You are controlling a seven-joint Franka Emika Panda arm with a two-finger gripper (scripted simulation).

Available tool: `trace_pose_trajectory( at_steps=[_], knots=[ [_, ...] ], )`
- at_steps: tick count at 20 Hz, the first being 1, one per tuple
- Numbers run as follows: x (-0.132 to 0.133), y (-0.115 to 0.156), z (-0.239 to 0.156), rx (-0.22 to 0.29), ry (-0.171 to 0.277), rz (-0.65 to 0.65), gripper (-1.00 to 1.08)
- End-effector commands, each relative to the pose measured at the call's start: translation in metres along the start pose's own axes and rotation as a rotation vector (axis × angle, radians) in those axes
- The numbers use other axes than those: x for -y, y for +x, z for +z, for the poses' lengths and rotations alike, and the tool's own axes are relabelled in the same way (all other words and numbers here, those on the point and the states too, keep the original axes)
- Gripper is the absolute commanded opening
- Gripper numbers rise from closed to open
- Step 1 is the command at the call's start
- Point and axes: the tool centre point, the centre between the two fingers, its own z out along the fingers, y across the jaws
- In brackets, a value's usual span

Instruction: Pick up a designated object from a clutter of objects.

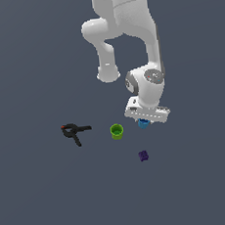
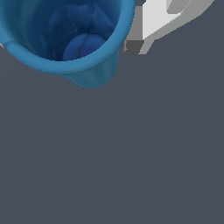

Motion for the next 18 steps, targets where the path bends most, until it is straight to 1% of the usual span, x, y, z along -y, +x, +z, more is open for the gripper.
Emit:
trace_pose_trajectory(
  at_steps=[1, 10, 18],
  knots=[
    [-0.001, 0.000, 0.001, 0.001, -0.001, 0.001, -1.00],
    [-0.001, 0.000, -0.003, 0.000, 0.000, 0.000, -1.00],
    [-0.006, -0.004, -0.030, 0.000, -0.001, 0.000, -1.00]
  ],
)
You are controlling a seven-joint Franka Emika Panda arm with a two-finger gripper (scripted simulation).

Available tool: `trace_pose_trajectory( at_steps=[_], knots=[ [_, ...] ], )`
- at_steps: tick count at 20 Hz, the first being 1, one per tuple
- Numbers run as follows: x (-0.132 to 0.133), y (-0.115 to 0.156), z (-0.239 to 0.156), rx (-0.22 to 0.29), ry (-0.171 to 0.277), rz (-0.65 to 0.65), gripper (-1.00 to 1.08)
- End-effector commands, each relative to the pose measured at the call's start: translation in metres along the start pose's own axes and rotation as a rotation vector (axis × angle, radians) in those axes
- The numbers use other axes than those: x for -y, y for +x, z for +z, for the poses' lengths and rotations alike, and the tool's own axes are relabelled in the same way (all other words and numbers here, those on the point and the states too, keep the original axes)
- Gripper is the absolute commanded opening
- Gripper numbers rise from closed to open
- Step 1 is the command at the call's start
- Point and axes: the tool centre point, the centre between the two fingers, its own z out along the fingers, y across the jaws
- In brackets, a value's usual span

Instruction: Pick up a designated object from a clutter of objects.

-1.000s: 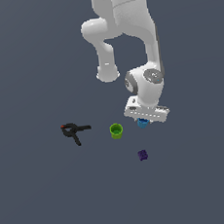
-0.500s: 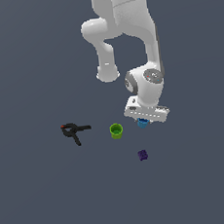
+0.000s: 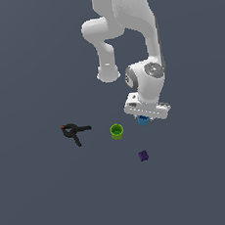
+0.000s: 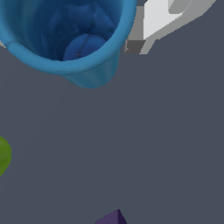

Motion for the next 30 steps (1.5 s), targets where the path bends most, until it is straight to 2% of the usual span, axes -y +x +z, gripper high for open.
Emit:
trace_pose_trajectory(
  at_steps=[1, 10, 30],
  knots=[
    [-0.002, -0.001, -0.012, -0.001, 0.001, 0.000, -1.00],
    [-0.014, -0.009, -0.079, 0.000, 0.001, -0.001, -1.00],
    [-0.045, -0.029, -0.265, 0.001, 0.003, 0.000, -1.00]
  ],
)
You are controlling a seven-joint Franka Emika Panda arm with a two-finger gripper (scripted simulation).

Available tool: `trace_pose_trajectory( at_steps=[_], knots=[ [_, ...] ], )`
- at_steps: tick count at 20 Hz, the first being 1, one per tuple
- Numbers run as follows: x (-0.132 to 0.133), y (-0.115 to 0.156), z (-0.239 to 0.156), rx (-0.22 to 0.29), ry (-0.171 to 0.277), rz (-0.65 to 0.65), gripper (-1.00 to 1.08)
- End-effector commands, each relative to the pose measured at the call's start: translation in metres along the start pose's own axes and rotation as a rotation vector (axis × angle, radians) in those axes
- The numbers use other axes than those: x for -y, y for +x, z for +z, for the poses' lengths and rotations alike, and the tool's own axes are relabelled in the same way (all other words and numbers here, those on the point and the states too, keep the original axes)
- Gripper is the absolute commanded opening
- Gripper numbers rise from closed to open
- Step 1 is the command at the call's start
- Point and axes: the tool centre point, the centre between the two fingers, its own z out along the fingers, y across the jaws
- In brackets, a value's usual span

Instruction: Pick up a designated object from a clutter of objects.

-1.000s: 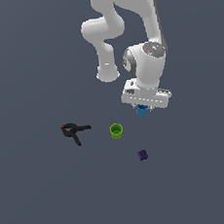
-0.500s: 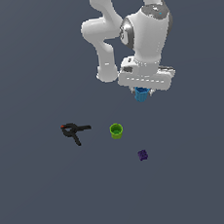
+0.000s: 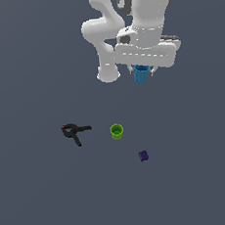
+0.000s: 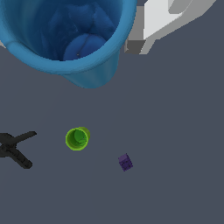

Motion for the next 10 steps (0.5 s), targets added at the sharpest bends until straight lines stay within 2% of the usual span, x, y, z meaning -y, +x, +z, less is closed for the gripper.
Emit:
trace_pose_trajectory(
  at_steps=[1, 10],
  knots=[
    [-0.004, -0.002, -0.023, 0.000, 0.000, 0.000, -1.00],
    [-0.012, -0.006, -0.079, -0.001, -0.002, 0.001, -1.00]
  ],
)
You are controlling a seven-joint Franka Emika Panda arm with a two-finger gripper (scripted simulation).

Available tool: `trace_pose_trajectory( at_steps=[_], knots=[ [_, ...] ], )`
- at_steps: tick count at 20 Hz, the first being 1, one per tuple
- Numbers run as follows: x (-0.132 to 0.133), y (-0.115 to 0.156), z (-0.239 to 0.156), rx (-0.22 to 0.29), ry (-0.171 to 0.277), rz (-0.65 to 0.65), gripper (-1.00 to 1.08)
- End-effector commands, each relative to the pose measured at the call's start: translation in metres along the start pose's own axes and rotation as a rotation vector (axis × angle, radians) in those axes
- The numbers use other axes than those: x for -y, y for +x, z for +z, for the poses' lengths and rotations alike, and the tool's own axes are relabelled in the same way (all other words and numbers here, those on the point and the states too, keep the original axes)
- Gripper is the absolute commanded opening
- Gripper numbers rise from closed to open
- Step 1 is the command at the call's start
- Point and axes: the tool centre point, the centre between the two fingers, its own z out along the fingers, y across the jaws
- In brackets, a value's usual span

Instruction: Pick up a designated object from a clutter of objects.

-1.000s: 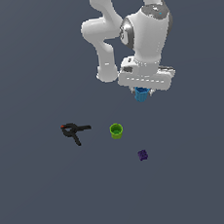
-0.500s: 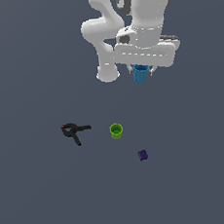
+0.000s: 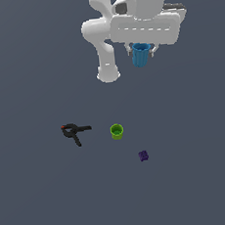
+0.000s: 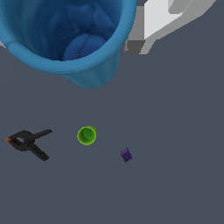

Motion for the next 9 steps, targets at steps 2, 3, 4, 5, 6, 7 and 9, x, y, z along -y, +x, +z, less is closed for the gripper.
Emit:
trace_pose_trajectory(
  at_steps=[2, 3, 4, 5, 6, 7, 9],
  knots=[
    [-0.002, -0.001, -0.016, 0.000, -0.001, 0.000, -1.00],
    [-0.003, -0.001, -0.019, 0.000, -0.001, 0.000, -1.00],
    [-0.003, -0.001, -0.021, 0.000, -0.001, 0.000, -1.00],
    [-0.003, -0.001, -0.023, 0.000, -0.001, 0.000, -1.00],
    [-0.003, 0.000, -0.025, 0.000, -0.001, 0.000, -1.00],
    [-0.003, 0.000, -0.026, 0.000, -0.001, 0.000, -1.00],
    [-0.003, 0.000, -0.027, 0.000, -0.001, 0.000, -1.00]
  ],
)
